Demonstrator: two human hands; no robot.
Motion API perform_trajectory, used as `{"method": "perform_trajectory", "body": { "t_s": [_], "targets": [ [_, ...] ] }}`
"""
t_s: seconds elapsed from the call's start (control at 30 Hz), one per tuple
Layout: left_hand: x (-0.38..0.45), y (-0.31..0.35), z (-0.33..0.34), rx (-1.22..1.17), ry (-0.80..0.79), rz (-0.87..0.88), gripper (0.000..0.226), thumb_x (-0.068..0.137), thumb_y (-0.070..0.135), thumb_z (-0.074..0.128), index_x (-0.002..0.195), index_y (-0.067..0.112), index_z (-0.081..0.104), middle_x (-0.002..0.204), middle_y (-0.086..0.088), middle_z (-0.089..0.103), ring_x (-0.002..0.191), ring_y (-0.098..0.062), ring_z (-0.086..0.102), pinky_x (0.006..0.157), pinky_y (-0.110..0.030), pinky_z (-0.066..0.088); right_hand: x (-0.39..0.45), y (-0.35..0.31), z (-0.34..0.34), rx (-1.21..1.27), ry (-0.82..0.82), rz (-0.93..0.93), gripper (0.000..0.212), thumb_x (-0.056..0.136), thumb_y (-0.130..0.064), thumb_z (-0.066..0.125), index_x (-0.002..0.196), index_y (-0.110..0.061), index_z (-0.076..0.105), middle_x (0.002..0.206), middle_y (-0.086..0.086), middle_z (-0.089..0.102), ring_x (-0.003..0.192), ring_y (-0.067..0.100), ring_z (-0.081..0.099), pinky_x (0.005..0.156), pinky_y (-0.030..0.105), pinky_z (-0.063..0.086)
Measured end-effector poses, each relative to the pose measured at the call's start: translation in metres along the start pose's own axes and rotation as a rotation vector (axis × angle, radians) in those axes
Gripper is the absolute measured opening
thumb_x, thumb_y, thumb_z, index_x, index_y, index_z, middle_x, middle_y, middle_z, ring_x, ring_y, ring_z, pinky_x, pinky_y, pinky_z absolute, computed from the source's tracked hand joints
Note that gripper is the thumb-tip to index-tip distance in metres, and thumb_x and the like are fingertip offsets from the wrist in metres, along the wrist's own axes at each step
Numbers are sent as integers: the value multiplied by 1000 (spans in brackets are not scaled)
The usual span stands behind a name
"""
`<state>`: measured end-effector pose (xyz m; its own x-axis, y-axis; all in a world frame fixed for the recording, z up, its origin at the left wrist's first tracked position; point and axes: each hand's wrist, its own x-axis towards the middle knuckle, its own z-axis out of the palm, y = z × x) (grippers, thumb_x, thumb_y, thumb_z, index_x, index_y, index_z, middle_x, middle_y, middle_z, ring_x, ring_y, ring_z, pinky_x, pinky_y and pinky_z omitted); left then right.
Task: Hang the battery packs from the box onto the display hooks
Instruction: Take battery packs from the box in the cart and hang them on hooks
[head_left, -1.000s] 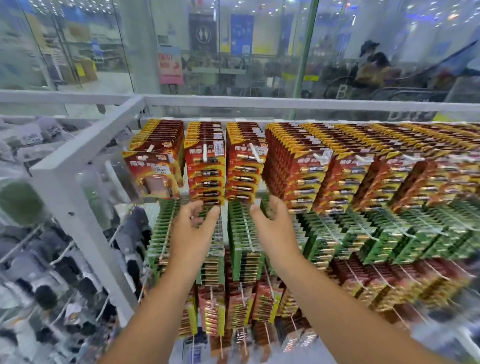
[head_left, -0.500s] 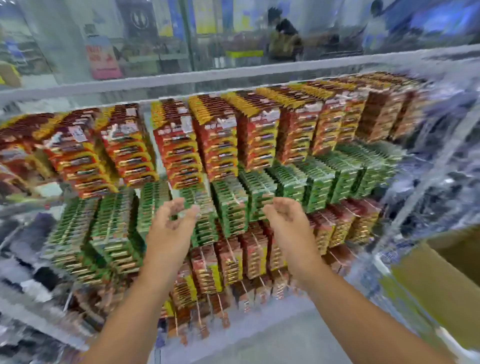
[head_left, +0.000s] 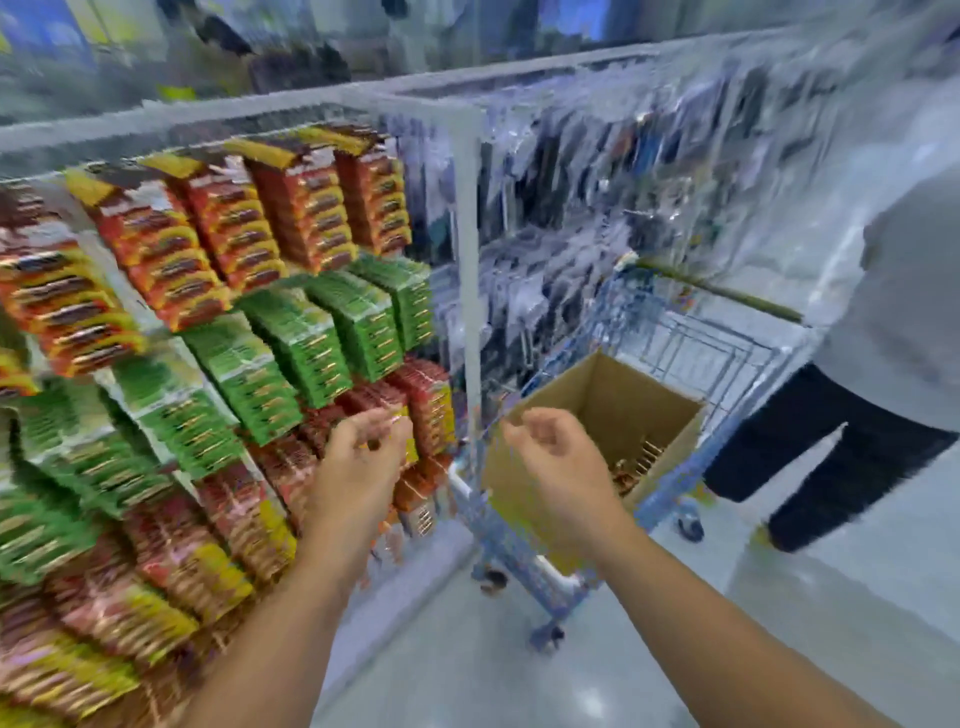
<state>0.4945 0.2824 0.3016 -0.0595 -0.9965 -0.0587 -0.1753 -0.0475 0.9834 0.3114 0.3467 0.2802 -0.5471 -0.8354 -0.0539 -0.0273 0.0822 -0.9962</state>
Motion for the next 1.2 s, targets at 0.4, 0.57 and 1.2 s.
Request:
{"method": "perform_trajectory", "body": {
  "t_s": [0.4,0.57,1.2],
  "targets": [
    [110,-38,219,17,-223,-107,23,96,43,70,117,34,65,123,7,68,107,-16,68,99,-44,55,156,57,-134,-174,155,121,18,98,-17,72,114,-13,66,96,-5,65,87,6,61,69,5,46],
    [163,-57,282,7,-249,-195,27,87,57,71,109,42,65,120,9,69,106,-15,69,99,-53,56,229,70,-168,-291,138,184,17,98,-21,71,114,-17,66,99,-5,65,97,14,63,73,11,47],
    [245,-142,445,110,308,-514,29,95,44,70,121,36,62,127,15,58,88,8,62,71,-8,42,512,215,-200,-719,-735,271,25,99,-34,69,122,-31,60,110,-15,65,98,-6,58,74,5,41]
  ]
}}
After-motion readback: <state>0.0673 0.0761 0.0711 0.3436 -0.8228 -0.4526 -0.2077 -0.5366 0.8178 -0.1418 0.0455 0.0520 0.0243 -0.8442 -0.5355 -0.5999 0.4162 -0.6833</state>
